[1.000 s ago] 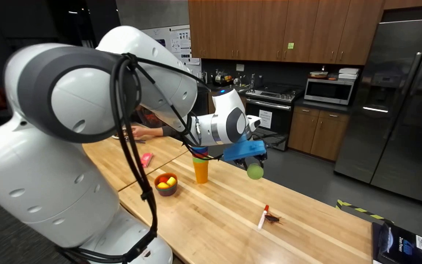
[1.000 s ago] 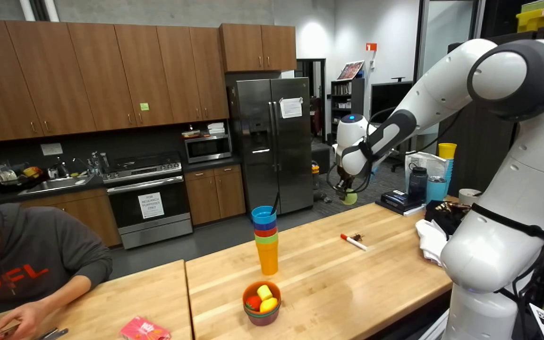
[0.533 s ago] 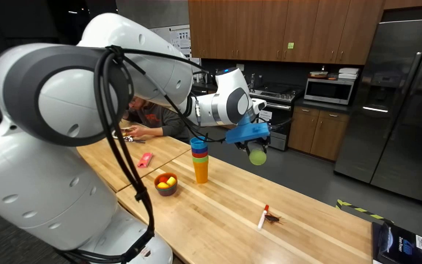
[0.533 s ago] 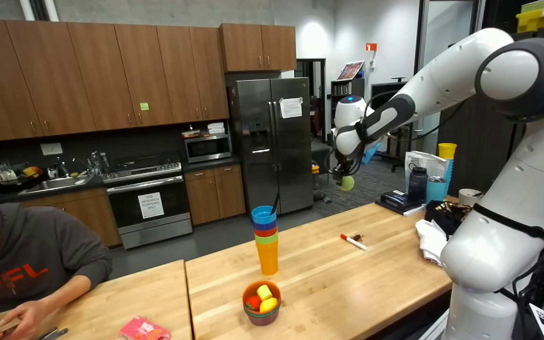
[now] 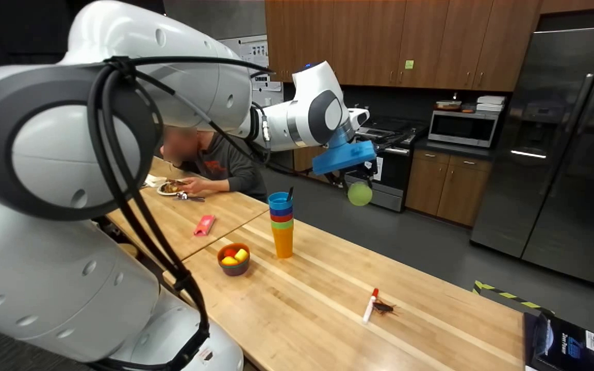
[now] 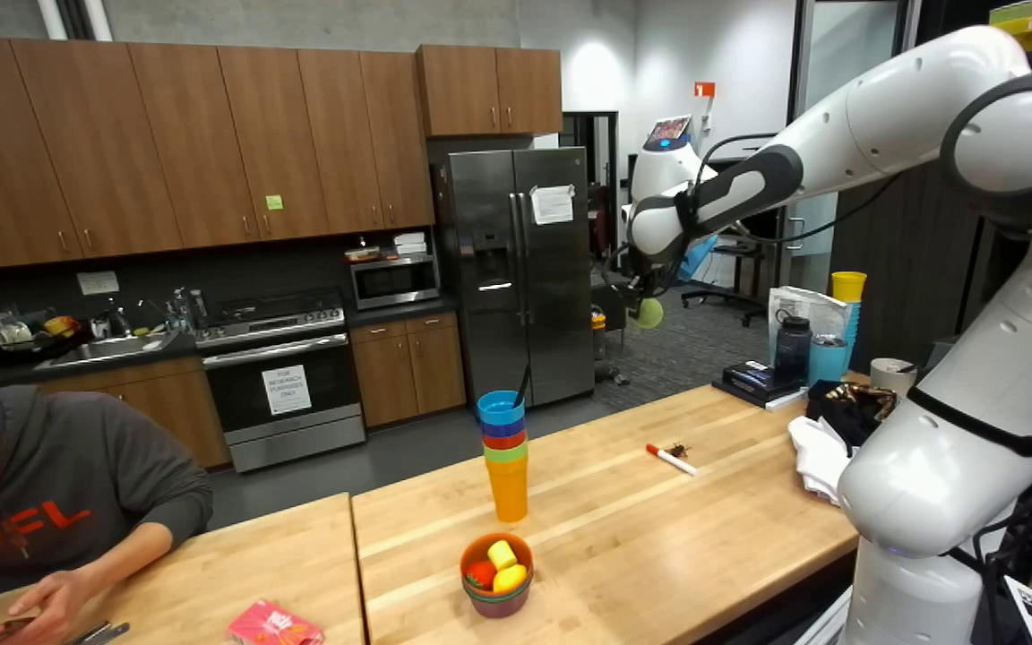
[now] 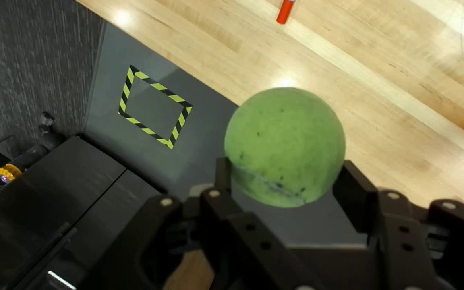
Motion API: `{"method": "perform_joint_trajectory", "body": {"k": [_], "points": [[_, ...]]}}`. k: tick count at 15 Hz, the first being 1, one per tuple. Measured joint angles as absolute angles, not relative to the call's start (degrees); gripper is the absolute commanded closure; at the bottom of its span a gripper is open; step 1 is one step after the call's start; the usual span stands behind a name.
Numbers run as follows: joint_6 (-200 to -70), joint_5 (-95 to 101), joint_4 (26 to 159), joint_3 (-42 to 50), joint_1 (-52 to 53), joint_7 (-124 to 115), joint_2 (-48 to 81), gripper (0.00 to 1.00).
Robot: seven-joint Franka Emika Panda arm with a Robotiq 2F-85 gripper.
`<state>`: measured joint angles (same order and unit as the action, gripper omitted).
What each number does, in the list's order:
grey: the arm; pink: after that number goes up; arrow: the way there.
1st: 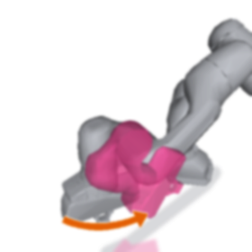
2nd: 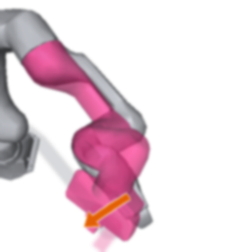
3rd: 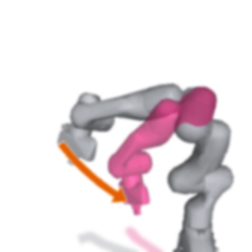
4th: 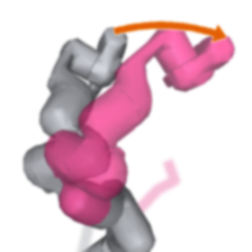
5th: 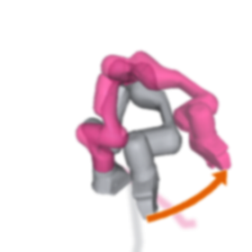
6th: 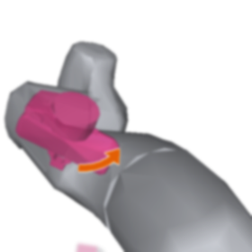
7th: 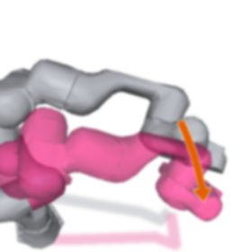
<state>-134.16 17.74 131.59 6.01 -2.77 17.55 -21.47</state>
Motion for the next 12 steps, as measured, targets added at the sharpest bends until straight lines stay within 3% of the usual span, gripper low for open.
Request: {"method": "perform_joint_trajectory", "body": {"k": [12], "points": [[-132.3,17.7,128.9,5.5,-2.7,17.7,-22.3,0.61]]}}
